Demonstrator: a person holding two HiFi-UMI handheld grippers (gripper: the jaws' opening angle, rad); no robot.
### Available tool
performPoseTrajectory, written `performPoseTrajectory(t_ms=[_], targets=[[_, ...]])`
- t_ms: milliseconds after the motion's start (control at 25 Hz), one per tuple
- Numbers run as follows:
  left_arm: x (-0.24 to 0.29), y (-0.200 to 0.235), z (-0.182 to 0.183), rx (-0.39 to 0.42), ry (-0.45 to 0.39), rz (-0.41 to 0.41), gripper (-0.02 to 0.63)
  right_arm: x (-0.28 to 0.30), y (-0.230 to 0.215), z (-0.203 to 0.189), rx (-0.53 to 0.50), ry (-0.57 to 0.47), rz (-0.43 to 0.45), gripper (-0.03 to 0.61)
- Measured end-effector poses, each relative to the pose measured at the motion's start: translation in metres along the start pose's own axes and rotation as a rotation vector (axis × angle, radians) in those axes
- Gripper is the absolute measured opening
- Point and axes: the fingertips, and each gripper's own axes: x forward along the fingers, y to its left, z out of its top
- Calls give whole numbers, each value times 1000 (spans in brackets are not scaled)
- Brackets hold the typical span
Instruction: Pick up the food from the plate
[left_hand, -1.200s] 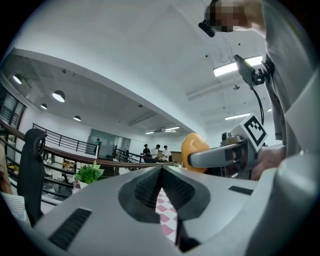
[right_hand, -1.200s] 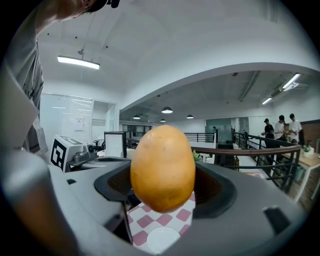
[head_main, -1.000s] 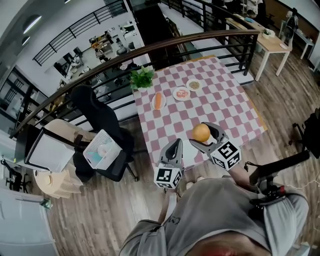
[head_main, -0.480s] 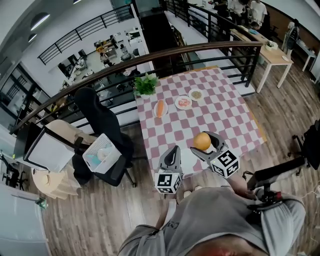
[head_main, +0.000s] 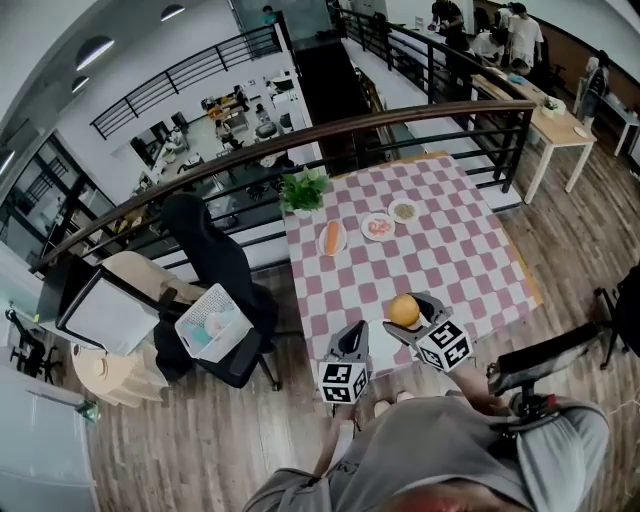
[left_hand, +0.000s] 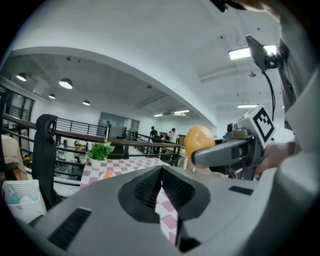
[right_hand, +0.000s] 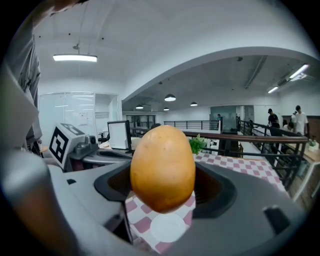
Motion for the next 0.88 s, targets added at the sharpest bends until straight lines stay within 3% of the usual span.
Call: performPoseTrajectory(t_ms=[160,280,400,640,880], targets=[[3,1,-25,-29,108,-8,11,36,-14,-69,-9,157,9,347],[0,4,-32,-46,141,4,11,61,-31,-131,16,293,8,347],[-6,9,-38,-50,162,32,11,72,-39,-164,72,359,16,347],[-14,26,-30,-69,132,102,11,79,-40,-147,105,295,33,347],[-7,25,-14,-48,85,99,11,84,-45,-113,58,227,28,347]])
